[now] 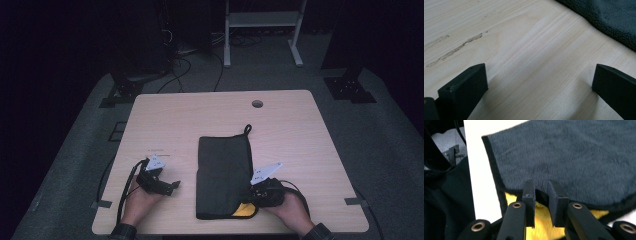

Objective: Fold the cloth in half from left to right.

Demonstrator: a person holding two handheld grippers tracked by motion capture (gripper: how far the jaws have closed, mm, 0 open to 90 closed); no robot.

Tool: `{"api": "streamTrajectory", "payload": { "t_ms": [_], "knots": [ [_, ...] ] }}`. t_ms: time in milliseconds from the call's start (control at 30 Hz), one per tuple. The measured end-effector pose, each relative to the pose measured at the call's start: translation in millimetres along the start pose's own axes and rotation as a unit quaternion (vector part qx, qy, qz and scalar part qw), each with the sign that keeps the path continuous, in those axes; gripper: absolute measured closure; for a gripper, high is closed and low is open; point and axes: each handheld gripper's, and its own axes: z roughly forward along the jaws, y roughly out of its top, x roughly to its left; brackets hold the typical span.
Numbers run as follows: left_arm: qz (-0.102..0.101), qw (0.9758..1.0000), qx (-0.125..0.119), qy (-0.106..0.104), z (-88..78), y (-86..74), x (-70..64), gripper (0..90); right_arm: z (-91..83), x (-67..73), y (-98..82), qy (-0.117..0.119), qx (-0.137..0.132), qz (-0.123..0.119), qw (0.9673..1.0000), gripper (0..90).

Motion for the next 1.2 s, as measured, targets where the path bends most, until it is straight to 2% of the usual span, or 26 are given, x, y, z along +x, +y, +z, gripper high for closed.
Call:
{"api": "streamTrajectory", "payload": {
  "t_ms": [167, 233, 367, 400, 433, 467, 500, 533, 567, 633, 700, 733, 800, 833, 867, 967, 1000, 1033, 1067, 1167, 1200],
  "knots": [
    [0.0, 1.0, 0.0, 0.0, -0.1, -0.1, 0.0, 0.0, -3.4, 1.8, -8.5, -0.001, 0.012, 0.001, 0.9999, 75.5],
    [0.0, 1.0, 0.001, 0.001, -0.2, -0.1, 0.0, 0.0, -4.7, 1.7, -15.6, 0.004, 0.027, -0.002, 0.9996, 73.5],
    [-0.002, 1.0, 0.001, 0.001, -0.4, -0.3, -0.3, 0.0, -10.2, 1.3, -21.9, 0.009, 0.028, 0.002, 0.9996, 70.9],
    [-0.002, 1.0, 0.001, 0.001, -0.4, -0.3, -0.2, 0.0, -17.3, 0.4, -24.2, 0.014, 0.015, 0.009, 0.9997, 70.8],
    [-0.002, 1.0, 0.001, 0.001, -0.4, -0.3, -0.2, 0.0, -17.3, 0.4, -24.2, 0.014, 0.015, 0.009, 0.9997, 70.8],
    [-0.002, 1.0, 0.001, 0.001, -0.4, -0.3, -0.2, 0.0, -24.4, 0.3, -24.2, 0.014, -0.004, 0.012, 0.9998, 71.2],
    [-0.002, 1.0, 0.001, 0.001, -0.4, -0.3, -0.2, 0.0, -24.4, 0.3, -24.2, 0.014, -0.004, 0.012, 0.9998, 71.2],
    [-0.002, 1.0, 0.001, 0.001, -0.4, -0.3, -0.2, 0.0, -29.7, -0.3, -20.8, 0.011, -0.027, 0.013, 0.9995, 73.3],
    [-0.002, 1.0, 0.001, 0.001, -0.4, -0.3, -0.2, 0.0, -30.4, -0.8, -18.6, 0.007, -0.033, 0.011, 0.9994, 74.5],
    [-0.002, 1.0, 0.001, 0.001, -0.4, -0.3, -0.2, 0.0, -29.2, -1.4, -16.9, 0.005, -0.035, 0.008, 0.9994, 76.1],
    [-0.002, 1.0, 0.001, 0.001, -0.4, -0.3, -0.2, 0.0, -22.5, -2.6, -15.0, 0.004, -0.021, 0.0, 0.9998, 76.5],
    [-0.002, 1.0, 0.001, 0.001, -0.4, -0.3, -0.2, 0.0, -14.1, -1.9, -16.5, 0.006, 0.002, -0.007, 1.0, 73.9],
    [-0.002, 1.0, 0.001, 0.001, -0.4, -0.3, -0.2, 0.0, -7.2, 1.4, -19.3, 0.003, 0.029, -0.012, 0.9995, 64.9],
    [-0.002, 1.0, 0.001, 0.001, -0.4, -0.3, -0.2, 0.0, -7.2, 1.4, -19.3, 0.003, 0.029, -0.012, 0.9995, 64.9],
    [-0.002, 1.0, 0.001, 0.001, -0.4, -0.3, -0.3, 0.0, -3.3, 5.8, -23.3, -0.005, 0.044, -0.023, 0.9987, 57.6],
    [-0.002, 1.0, 0.001, 0.001, -0.4, -0.4, -0.2, 0.0, -4.6, 9.7, -24.3, -0.017, 0.043, -0.024, 0.9986, 52.7],
    [-0.002, 1.0, 0.001, 0.001, -0.6, -0.5, -0.2, 0.0, -5.5, 11.6, -24.6, -0.023, 0.045, -0.029, 0.9983, 45.9],
    [-0.002, 1.0, 0.001, 0.001, -0.6, -0.5, -0.2, 0.0, -5.5, 11.6, -24.6, -0.023, 0.045, -0.029, 0.9983, 45.9],
    [-0.002, 1.0, 0.001, 0.001, -0.6, -0.5, -0.2, 0.0, -6.5, 12.8, -24.5, -0.034, 0.048, -0.038, 0.9975, 41.5],
    [-0.002, 1.0, 0.001, 0.001, -0.6, -0.5, -0.3, 0.0, -8.7, 10.9, -23.5, -0.038, 0.04, -0.034, 0.9979, 40.2],
    [-0.002, 1.0, 0.001, 0.001, -0.6, -0.5, -0.2, 0.0, -11.0, 7.1, -21.2, -0.042, 0.029, -0.031, 0.9982, 39.9]
  ]
}}
